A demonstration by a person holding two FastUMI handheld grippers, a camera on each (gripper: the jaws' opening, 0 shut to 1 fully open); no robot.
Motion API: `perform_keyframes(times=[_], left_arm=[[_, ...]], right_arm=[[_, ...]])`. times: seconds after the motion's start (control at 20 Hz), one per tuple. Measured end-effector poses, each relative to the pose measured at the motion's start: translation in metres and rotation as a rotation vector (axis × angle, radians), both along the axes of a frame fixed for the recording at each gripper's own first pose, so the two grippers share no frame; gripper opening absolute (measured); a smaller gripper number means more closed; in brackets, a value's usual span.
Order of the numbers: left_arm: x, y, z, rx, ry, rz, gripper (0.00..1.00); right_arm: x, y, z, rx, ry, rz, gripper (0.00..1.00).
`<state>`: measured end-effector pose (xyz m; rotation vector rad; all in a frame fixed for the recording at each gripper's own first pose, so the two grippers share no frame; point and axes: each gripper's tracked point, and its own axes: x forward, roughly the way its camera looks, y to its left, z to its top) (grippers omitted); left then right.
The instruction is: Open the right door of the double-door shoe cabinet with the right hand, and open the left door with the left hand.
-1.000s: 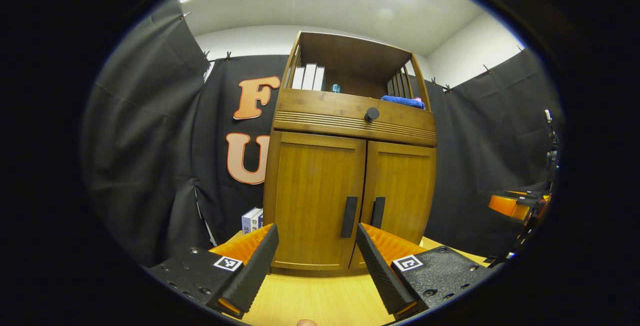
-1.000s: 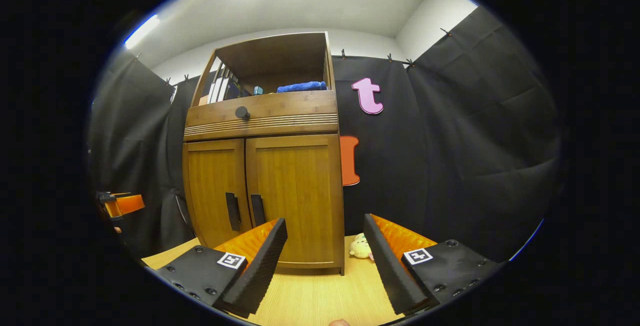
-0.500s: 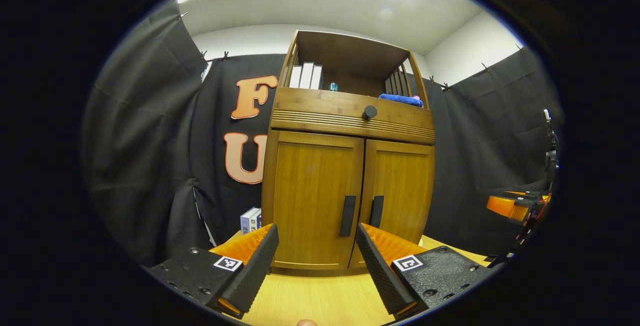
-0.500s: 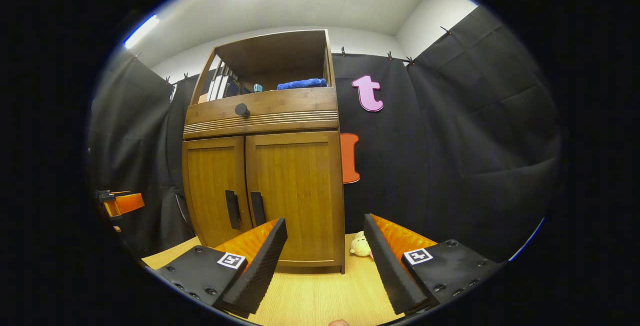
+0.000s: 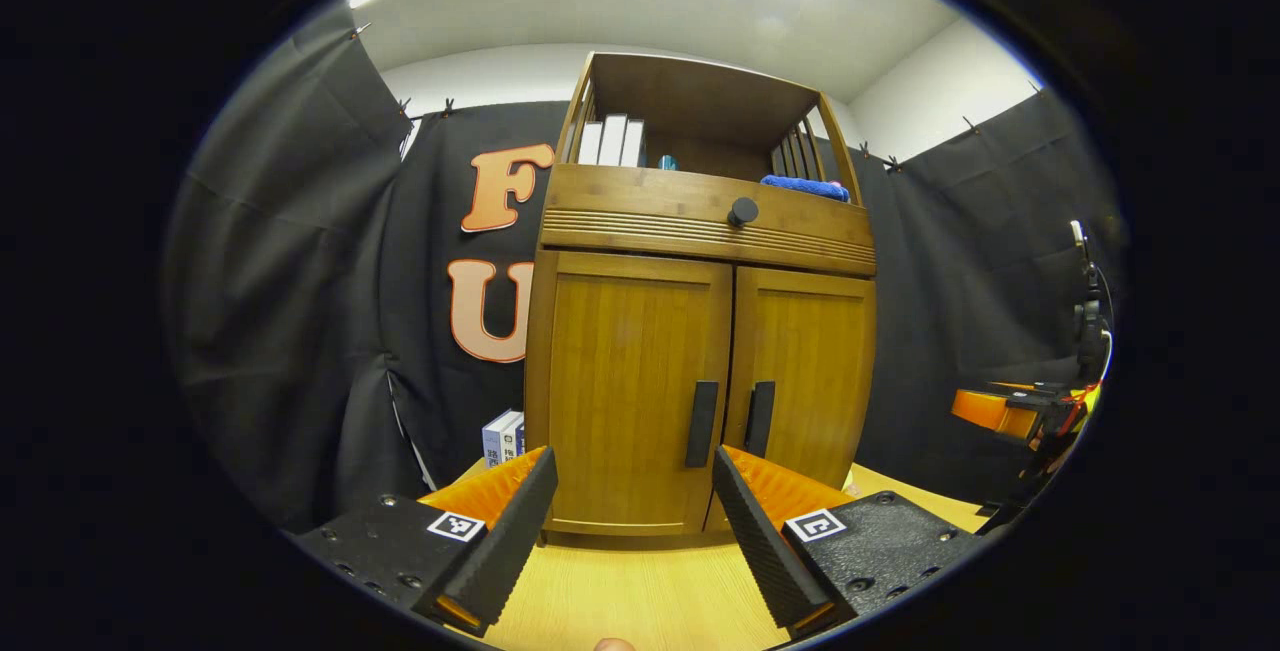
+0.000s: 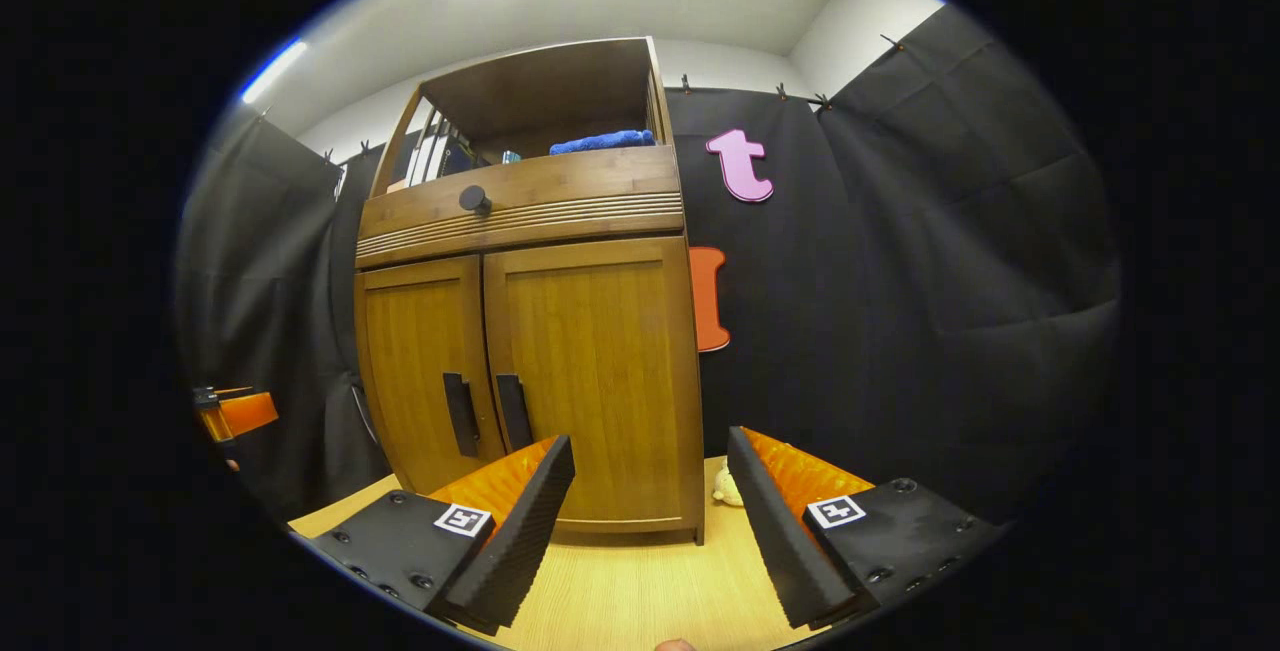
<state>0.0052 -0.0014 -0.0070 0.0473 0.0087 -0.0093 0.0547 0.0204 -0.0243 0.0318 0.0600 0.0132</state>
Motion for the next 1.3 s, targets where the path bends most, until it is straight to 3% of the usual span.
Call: perform_keyframes(times=[0.05, 0.15, 0.2, 0.6, 0.65, 0.75, 0.8, 0.85, 0.95, 1.0, 1.05, 1.3], left_arm=[[0.002, 0.001, -0.001, 0.002, 0.004, 0.000, 0.92], [0.012, 0.003, -0.002, 0.007, 0.010, 0.002, 0.94], [0.011, 0.003, -0.003, 0.011, 0.010, 0.004, 0.92], [0.025, 0.014, -0.017, 0.024, 0.034, 0.023, 0.94], [0.026, 0.015, -0.019, 0.022, 0.037, 0.023, 0.92], [0.031, 0.018, -0.023, 0.016, 0.045, 0.029, 0.91], [0.034, 0.020, -0.024, 0.012, 0.049, 0.030, 0.94], [0.035, 0.021, -0.026, 0.007, 0.052, 0.029, 0.94], [0.040, 0.025, -0.028, 0.000, 0.056, 0.033, 0.91], [0.042, 0.028, -0.029, -0.004, 0.057, 0.038, 0.91], [0.044, 0.030, -0.030, -0.008, 0.060, 0.041, 0.94], [0.059, 0.045, -0.041, 0.009, 0.073, 0.067, 0.91]], right_arm=[[0.007, 0.005, -0.003, 0.001, 0.004, 0.006, 0.92], [0.019, 0.017, -0.009, 0.003, 0.014, 0.027, 0.93], [0.024, 0.024, -0.012, 0.004, 0.019, 0.037, 1.00], [0.075, 0.079, -0.034, -0.003, 0.049, 0.118, 1.00], [0.081, 0.087, -0.038, -0.003, 0.051, 0.125, 0.93], [0.093, 0.100, -0.045, -0.007, 0.056, 0.141, 0.93], [0.101, 0.109, -0.048, -0.010, 0.059, 0.151, 0.99], [0.107, 0.114, -0.051, -0.012, 0.064, 0.157, 0.99], [0.122, 0.125, -0.058, -0.013, 0.070, 0.165, 0.92], [0.129, 0.131, -0.060, -0.012, 0.073, 0.171, 0.92], [0.137, 0.136, -0.063, -0.011, 0.072, 0.181, 0.99], [0.173, 0.151, -0.078, -0.033, 0.080, 0.183, 0.99]])
